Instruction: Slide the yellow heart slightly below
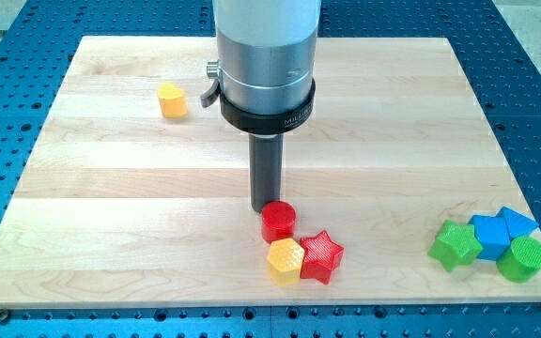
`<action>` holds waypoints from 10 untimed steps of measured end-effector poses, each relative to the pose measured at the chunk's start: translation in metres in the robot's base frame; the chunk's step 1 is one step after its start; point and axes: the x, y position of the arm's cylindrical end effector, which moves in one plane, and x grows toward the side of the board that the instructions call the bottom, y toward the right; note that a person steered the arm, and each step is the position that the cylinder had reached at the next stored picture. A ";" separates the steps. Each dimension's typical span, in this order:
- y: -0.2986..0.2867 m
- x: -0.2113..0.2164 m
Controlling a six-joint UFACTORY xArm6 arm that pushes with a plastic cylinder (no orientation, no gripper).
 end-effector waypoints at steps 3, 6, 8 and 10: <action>0.020 -0.162; -0.141 -0.220; -0.157 -0.138; -0.062 -0.156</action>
